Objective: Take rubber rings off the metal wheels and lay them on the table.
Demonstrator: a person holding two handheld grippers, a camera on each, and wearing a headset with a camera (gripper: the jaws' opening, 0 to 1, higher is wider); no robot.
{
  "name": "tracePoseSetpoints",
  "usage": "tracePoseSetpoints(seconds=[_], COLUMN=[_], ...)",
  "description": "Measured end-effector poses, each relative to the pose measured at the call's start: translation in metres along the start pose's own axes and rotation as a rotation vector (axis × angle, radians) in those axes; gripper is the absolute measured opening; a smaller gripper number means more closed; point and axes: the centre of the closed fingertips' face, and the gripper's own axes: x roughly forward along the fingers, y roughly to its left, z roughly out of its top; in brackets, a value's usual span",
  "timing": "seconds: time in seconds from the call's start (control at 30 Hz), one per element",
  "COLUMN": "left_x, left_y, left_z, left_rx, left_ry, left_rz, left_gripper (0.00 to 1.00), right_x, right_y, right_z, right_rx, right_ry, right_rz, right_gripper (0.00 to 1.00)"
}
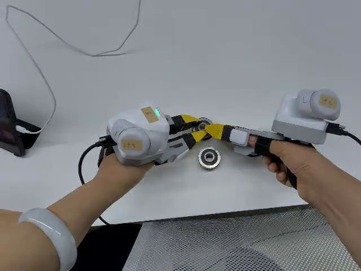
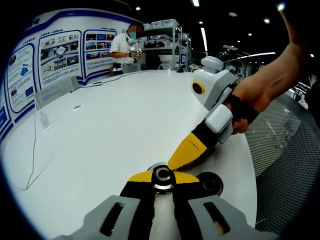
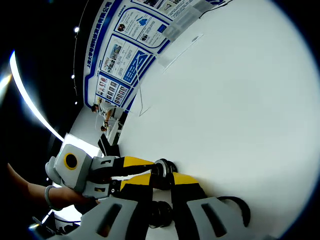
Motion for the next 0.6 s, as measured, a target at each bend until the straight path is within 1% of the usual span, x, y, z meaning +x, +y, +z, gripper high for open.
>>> tracePoseSetpoints(seconds=[0.13,0.23,0.3,0.4,0.47,0.6], left_x=[0.0001,0.0002,0.0002,0.0002,0.0002,0.0002], left_y=[-0.0003,-0.0002,-0.0004,-0.0008,-0.0009,-0.0013], left_z=[0.0003,0.0002,0.0005,0.0008,0.001,0.0014], left_rx=[0.0,0.0,0.0,-0.001,-0.001,-0.001], left_ry=[0.0,-0.001,-0.001,-0.001,-0.001,-0.002], left_rz=[-0.001,-0.001,0.0,-0.001,-0.001,-0.001], left_gripper=[0.13,0.13,0.13,0.13,0.13,0.13], right_x=[-0.0046,-0.0039,-0.0018,-0.0028,-0.0044,-0.0042], right_y=[0.0015,-0.0002,-0.0011,-0.0039,-0.0056,-0.0053], right_z=[0.002,0.0045,0.0043,0.0041,0.0049,0.0046], right_rx=[-0.002,-0.003,-0.003,-0.012,-0.031,-0.027], right_ry=[-0.006,-0.016,-0.012,-0.013,-0.017,-0.014], right_rz=[0.001,-0.002,-0.004,-0.018,-0.025,-0.024], right_gripper=[0.15,0.14,0.13,0.1,0.05,0.05])
